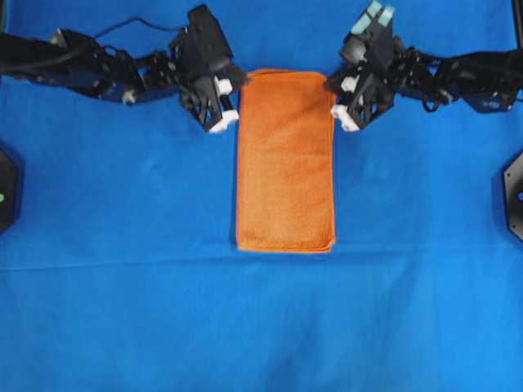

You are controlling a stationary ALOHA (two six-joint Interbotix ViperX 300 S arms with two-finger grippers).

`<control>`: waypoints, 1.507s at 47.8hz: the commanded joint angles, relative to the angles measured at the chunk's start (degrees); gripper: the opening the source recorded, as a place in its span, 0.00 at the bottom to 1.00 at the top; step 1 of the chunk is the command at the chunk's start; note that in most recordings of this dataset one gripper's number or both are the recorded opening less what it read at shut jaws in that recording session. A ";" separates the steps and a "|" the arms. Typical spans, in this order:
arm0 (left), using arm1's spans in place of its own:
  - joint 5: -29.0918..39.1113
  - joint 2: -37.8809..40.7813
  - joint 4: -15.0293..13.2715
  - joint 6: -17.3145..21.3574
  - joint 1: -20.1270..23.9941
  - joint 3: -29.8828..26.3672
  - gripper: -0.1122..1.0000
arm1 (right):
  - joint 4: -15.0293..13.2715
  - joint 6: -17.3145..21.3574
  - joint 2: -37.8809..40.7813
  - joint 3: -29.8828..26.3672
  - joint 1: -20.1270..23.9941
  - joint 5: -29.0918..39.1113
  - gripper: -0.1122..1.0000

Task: Fold the orange towel.
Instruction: 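Grasp the top corners of the folded strip with both grippers, then fold the top half down toward the bottom edge with both grippers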

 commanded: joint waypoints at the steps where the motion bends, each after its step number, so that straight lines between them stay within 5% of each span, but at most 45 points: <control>1: 0.18 -3.87 0.09 0.70 0.44 -0.53 0.12 | 0.44 0.09 -3.96 0.09 0.00 -0.09 0.14; 29: 6.24 -8.00 0.09 1.32 -2.37 0.00 0.12 | 0.35 -0.18 -9.23 1.23 2.11 1.41 0.14; 41: 12.30 -14.68 0.09 1.32 -9.84 3.16 0.12 | 2.02 0.18 -14.59 4.13 10.28 4.39 0.14; 59: 14.24 -15.12 0.09 0.09 -23.29 5.01 0.12 | 8.35 0.26 -15.91 6.06 24.43 8.88 0.14; 72: 13.54 -11.07 0.09 -0.62 -25.75 4.66 0.12 | 9.40 0.18 -14.24 5.98 26.81 8.61 0.14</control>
